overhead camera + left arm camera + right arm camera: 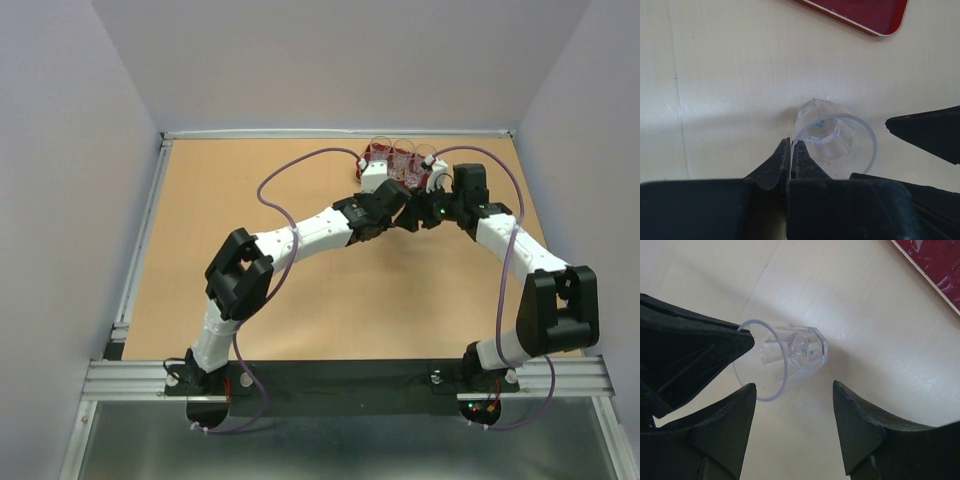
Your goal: Place the glasses into the tray
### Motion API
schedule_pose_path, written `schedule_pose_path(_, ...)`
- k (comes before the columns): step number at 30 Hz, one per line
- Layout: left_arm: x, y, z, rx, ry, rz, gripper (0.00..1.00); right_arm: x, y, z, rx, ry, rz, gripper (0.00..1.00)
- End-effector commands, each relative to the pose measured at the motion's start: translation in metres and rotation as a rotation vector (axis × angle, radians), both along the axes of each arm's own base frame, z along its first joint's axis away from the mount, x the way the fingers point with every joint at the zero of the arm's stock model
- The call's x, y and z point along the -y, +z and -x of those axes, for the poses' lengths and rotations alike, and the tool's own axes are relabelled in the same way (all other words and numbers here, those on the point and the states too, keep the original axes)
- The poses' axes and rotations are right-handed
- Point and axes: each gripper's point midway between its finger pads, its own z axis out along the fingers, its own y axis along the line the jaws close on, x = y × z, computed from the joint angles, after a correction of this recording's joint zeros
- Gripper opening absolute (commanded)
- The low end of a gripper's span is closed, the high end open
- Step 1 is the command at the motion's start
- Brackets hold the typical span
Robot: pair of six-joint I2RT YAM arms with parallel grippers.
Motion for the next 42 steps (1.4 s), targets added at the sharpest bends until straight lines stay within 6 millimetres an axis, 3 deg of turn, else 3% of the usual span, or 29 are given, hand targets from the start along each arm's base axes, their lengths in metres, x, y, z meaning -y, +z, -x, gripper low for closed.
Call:
schedule_pose_path(1,0.011,0.040,-0.004,0.068,0.021,0.060,0.00,-0.001,0.009,-0.012,0.045,-0.029,0.017,0.67)
schedule_pose_path(6,0.020,0.042,0.000,0.072,0.002,0.060,0.00,0.002,0.007,-0.015,0.052,-0.049,0.035,0.61)
schedule_pose_path(7,0.020,0.042,0.000,0.073,0.004,0.056,0.00,0.003,0.008,-0.016,0.055,-0.054,0.039,0.53)
schedule_pose_path(14,0.029,0.047,0.006,0.080,-0.026,0.057,0.00,0.007,0.004,-0.019,0.064,-0.074,0.070,0.27)
schedule_pose_path(23,0.039,0.062,0.012,0.093,-0.093,0.102,0.00,0.012,0.003,-0.022,0.074,-0.089,0.098,0.08)
schedule_pose_path(26,0.046,0.073,0.017,0.108,-0.153,0.146,0.07,0.012,0.004,-0.022,0.085,-0.080,0.104,0.00)
schedule_pose_path(28,0.048,0.071,0.025,0.111,-0.209,0.157,0.16,0.013,0.004,-0.021,0.095,-0.075,0.114,0.01)
schedule_pose_path(31,0.049,0.082,0.030,0.137,-0.250,0.191,0.21,0.016,0.005,-0.022,0.106,-0.082,0.128,0.01)
schedule_pose_path(36,0.041,0.080,0.036,0.147,-0.266,0.197,0.34,0.019,0.006,-0.022,0.111,-0.089,0.135,0.00)
schedule_pose_path(42,0.036,0.083,0.042,0.163,-0.294,0.217,0.43,0.022,0.006,-0.022,0.111,-0.093,0.127,0.01)
